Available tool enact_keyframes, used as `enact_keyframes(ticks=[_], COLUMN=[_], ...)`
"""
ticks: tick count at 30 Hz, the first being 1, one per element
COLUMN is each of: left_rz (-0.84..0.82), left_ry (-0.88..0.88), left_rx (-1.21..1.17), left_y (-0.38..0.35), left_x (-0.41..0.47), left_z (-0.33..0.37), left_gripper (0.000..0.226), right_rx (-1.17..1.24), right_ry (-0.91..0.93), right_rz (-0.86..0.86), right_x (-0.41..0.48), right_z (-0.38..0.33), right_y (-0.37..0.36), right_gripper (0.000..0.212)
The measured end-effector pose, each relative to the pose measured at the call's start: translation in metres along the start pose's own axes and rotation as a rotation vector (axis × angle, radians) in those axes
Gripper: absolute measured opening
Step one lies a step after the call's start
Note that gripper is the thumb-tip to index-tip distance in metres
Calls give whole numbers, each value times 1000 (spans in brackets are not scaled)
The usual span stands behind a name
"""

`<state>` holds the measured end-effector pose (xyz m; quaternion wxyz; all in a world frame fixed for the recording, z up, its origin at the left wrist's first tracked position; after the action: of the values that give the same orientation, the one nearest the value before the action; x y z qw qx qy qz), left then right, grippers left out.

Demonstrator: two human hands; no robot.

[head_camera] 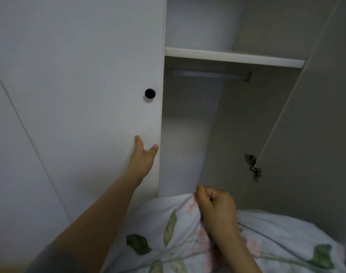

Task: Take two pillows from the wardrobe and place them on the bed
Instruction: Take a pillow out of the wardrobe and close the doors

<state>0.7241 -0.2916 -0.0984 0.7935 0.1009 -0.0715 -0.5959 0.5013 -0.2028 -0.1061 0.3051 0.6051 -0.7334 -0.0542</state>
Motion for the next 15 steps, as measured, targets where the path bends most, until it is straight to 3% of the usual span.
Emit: enact_keyframes(ticks=[10, 15], left_rz=[-94, -148], left_ry=[-55, -125], left_rx=[109, 189], left_y=[10, 9], left_x=[-10, -54], left_z=[-2, -4], left_gripper=[64, 33], right_rx=[-18, -29], right_ry=[-46, -72], right_rz=[47, 76], right_x=[-6, -15], right_z=[-7, -9], right_y=[4, 4], right_gripper=[52, 52])
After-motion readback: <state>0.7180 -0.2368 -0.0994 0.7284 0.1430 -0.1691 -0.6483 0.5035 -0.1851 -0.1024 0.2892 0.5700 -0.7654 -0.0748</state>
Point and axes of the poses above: each hand's wrist, its own x-axis towards the middle knuckle, its own y-axis out of the back of the hand, z = x × y, the point moved 7 cm from there along x, towards the middle knuckle
